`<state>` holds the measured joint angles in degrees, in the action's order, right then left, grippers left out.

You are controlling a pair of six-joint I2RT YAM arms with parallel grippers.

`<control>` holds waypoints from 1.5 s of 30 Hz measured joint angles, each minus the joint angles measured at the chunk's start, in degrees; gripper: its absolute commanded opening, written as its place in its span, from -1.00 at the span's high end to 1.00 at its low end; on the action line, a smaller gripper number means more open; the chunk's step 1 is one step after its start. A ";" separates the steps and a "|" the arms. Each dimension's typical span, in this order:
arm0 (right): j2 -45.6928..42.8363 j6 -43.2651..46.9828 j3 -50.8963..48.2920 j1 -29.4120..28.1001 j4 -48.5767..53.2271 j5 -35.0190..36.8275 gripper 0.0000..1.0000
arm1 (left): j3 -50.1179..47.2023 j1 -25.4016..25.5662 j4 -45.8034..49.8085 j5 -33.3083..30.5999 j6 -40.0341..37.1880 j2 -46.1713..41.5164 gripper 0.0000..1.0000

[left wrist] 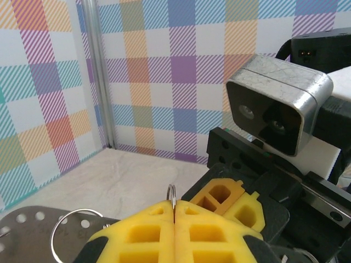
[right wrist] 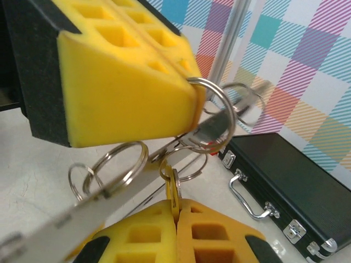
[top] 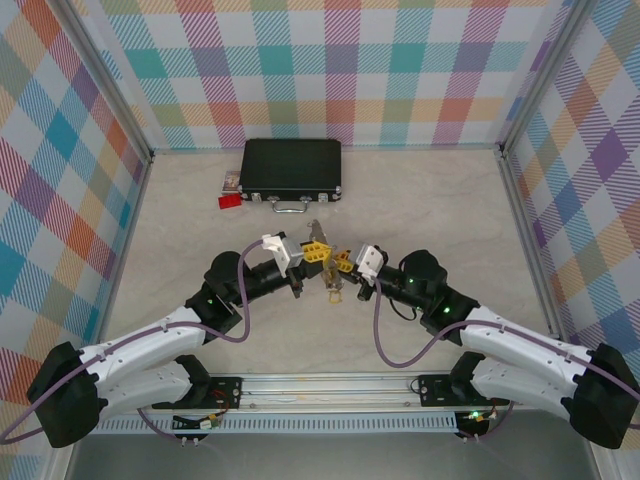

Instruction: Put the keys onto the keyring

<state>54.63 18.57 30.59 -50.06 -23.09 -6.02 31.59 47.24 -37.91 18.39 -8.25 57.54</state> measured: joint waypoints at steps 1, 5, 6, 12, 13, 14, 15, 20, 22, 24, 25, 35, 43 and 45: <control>0.35 0.11 0.00 0.00 -0.02 -0.13 0.97 | -0.02 0.00 0.11 0.00 0.11 0.13 1.00; 0.83 0.33 0.00 0.00 0.04 -0.44 0.90 | -0.31 0.00 0.24 0.00 0.13 0.28 1.00; 0.81 0.33 0.00 0.00 0.04 -0.44 0.86 | -0.31 0.00 0.22 0.00 0.13 0.28 1.00; -0.66 -0.17 -0.39 0.00 0.46 0.44 0.40 | -0.39 0.00 -0.94 -0.04 0.07 0.28 1.00; -1.33 -0.22 -0.63 0.00 0.44 0.90 0.37 | -0.39 0.00 -1.18 -0.04 0.02 0.28 1.00; -1.95 -0.33 -0.81 0.00 0.46 1.36 0.35 | -0.39 0.00 -1.29 -0.04 -0.09 0.26 1.00; -2.64 -0.61 -0.96 0.00 0.55 2.03 0.35 | -0.39 0.00 -1.36 -0.04 -0.11 0.26 1.00; -5.99 -2.34 -1.84 0.31 1.11 4.37 0.34 | -0.39 0.00 -1.27 -0.04 -0.35 0.26 1.00; -7.26 -3.43 -2.36 1.05 1.62 4.52 0.34 | -0.39 0.00 -1.18 -0.02 -0.55 0.26 1.00; -8.11 -4.66 -2.58 2.05 2.14 4.26 0.34 | -0.39 0.00 -0.96 0.00 -0.87 0.26 1.00; -8.52 -5.35 -2.64 2.73 2.21 3.78 0.34 | -0.39 0.00 -0.63 0.00 -1.27 0.26 1.00; -9.05 -10.73 -2.34 9.35 2.12 -7.32 0.33 | -0.39 0.00 3.56 0.70 -4.28 0.26 1.00; -3.58 -10.82 -0.04 9.66 2.14 -15.32 0.32 | -0.39 0.00 5.16 2.05 -5.79 0.26 1.00; -2.91 -10.69 0.48 9.66 2.10 -16.57 0.30 | -0.39 0.00 5.31 2.14 -6.14 0.24 1.00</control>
<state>51.72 7.88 31.07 -40.40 -20.99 -22.59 31.20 47.24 -32.60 20.53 -14.39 57.78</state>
